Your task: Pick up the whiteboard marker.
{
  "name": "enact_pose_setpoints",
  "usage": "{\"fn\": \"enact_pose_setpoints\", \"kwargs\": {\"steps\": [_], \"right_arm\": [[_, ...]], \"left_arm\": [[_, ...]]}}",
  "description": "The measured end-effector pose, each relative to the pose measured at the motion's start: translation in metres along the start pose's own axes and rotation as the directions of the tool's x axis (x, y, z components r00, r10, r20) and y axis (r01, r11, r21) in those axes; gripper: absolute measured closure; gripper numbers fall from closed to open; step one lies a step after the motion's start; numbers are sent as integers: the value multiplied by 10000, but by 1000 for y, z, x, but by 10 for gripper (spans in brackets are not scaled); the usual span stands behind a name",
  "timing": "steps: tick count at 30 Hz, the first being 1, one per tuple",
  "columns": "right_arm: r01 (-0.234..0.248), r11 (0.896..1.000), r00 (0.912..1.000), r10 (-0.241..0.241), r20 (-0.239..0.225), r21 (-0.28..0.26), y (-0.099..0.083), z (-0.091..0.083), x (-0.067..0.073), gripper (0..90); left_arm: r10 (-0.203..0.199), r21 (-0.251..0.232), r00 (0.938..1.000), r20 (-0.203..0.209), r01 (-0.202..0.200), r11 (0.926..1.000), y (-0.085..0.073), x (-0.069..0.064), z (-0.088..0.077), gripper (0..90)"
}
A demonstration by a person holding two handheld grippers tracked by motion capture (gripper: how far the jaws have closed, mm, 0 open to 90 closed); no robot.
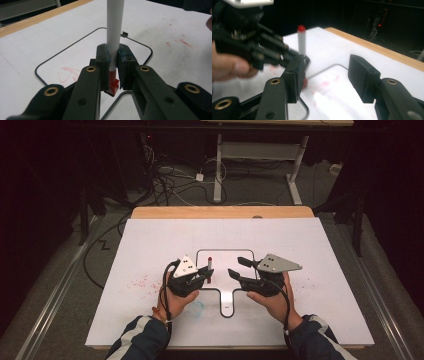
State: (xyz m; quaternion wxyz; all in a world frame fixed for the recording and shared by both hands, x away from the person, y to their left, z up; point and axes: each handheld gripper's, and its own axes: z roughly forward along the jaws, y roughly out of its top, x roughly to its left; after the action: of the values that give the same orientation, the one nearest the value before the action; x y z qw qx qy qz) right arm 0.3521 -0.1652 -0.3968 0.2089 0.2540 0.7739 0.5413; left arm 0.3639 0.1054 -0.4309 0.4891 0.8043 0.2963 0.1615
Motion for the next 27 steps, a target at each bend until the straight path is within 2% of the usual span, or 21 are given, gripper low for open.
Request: {"fn": "enact_pose_setpoints", "kwargs": {"steps": [2, 4, 6, 8, 10, 15, 18, 23, 25, 27], "right_arm": [[272, 9995, 9992, -276, 279, 152, -5, -6, -3, 459], [337, 9992, 9988, -345, 347, 212, -8, -8, -5, 452], [404, 9985, 9978, -422, 508, 361, -16, -16, -8, 402], [611, 9973, 9940, -645, 883, 410, -20, -22, -9, 380], [845, 9954, 9917, -885, 930, 457, -24, -29, -11, 353], [1622, 9849, 9722, -1699, 1612, 599, -39, -41, -13, 324], [1543, 9853, 9716, -1647, 1700, 728, -44, -44, -15, 308], [1280, 9900, 9680, -1378, 2098, 596, -57, -53, -17, 289], [1130, 9920, 9700, -1224, 2101, 560, -61, -56, -17, 283], [1035, 9929, 9683, -1139, 2224, 580, -67, -58, -16, 269]], "left_arm": [[-44, 13, 10000, -10, 44, 10000, -1, 4, 0, 786], [-82, -3, 10000, 17, 82, 10000, -2, 6, 0, 786], [-20, 26, 10000, -12, 20, 10000, -3, 10, 0, 786], [-19, 20, 10000, -25, 19, 10000, -3, 12, 0, 786], [-35, 17, 10000, -22, 35, 10000, -3, 14, 0, 786], [48, 61, 10000, -41, -48, 10000, -4, 18, 0, 786], [93, 54, 9999, -50, -93, 9999, -4, 18, -1, 786], [172, 80, 9998, -34, -171, 9998, -4, 18, 0, 786], [188, 64, 9998, 6, -188, 9998, -4, 19, 0, 786], [204, 62, 9998, 23, -204, 9998, -3, 19, 0, 786]]}}
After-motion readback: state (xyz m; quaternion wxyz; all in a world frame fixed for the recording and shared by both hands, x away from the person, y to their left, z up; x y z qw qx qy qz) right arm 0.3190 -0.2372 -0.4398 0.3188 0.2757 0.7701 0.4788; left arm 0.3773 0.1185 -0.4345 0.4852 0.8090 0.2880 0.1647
